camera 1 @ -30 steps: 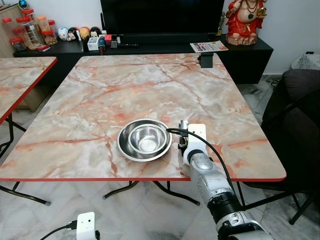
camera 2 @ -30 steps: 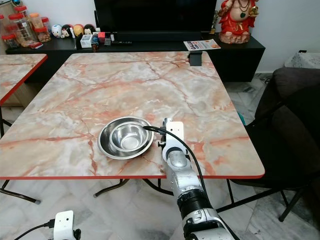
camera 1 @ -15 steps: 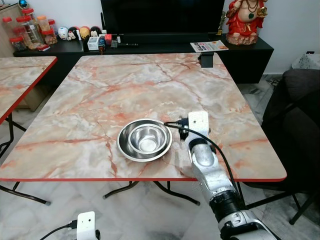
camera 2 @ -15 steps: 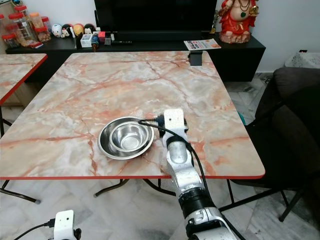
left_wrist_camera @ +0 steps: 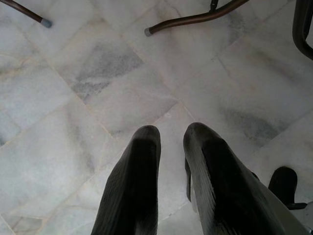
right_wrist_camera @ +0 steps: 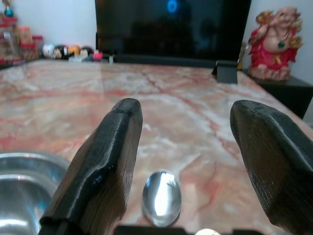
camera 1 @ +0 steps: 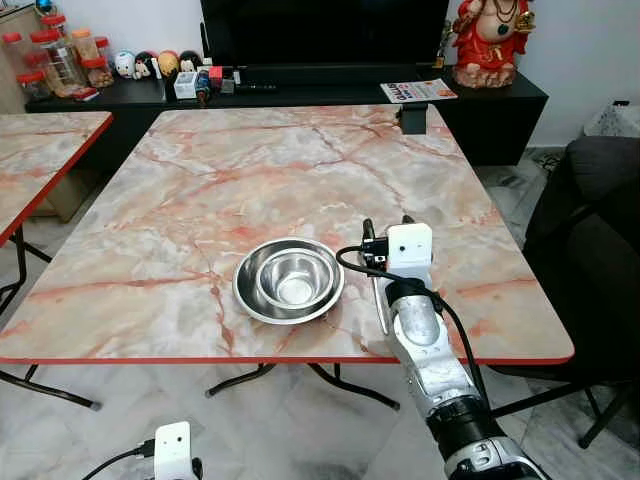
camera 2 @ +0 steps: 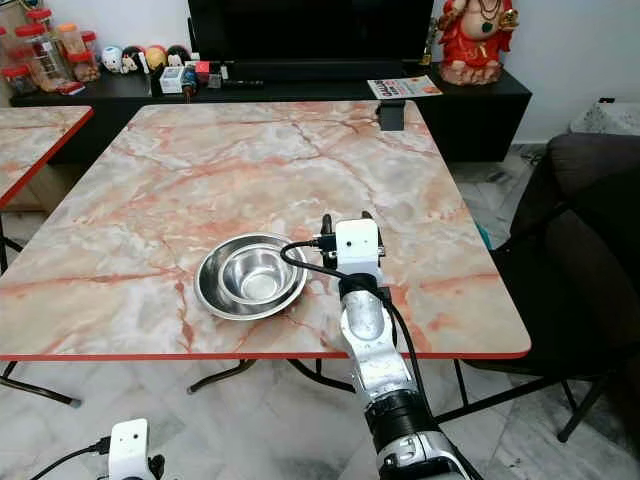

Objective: Setting the table

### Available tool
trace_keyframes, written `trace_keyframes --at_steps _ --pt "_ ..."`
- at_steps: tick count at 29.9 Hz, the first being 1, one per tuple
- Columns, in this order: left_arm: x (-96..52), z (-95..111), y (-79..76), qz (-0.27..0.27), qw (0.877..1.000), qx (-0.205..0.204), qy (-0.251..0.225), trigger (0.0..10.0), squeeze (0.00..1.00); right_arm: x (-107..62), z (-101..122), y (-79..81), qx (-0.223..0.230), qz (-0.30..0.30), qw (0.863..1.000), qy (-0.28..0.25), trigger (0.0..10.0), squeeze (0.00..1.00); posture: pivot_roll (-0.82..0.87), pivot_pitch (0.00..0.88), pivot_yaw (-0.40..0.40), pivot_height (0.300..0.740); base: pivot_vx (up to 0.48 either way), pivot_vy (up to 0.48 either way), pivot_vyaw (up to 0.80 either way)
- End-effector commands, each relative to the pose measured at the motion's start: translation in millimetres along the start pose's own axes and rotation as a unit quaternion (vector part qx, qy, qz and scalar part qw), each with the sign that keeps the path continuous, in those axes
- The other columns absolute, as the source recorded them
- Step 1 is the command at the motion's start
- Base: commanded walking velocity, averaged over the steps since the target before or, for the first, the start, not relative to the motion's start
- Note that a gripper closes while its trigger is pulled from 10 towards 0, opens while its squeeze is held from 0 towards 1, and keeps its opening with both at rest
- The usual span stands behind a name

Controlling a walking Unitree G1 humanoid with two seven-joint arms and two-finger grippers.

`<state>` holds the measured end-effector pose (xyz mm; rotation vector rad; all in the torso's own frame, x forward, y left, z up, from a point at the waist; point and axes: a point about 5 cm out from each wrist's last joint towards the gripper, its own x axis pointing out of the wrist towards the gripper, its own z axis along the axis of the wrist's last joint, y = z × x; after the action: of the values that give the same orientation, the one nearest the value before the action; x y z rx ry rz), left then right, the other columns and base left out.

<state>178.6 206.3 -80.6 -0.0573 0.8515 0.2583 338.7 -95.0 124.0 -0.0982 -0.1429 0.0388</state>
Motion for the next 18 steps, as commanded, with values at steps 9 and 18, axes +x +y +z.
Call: trace_keyframes --at_steps 9,18 --pt "-0.9 -3.9 3.6 0.005 1.0 -0.005 0.007 10.0 0.0 1.4 14.5 1.2 -0.011 -0.006 0.999 -0.052 10.0 0.0 -0.03 0.0 0.021 0.709 0.0 0.437 0.0" --pt "-1.0 -4.7 4.9 0.006 1.0 -0.003 0.009 10.0 0.0 1.8 18.5 1.3 -0.014 -0.009 0.998 -0.067 10.0 0.0 -0.03 0.0 0.025 0.709 0.0 0.48 0.0"
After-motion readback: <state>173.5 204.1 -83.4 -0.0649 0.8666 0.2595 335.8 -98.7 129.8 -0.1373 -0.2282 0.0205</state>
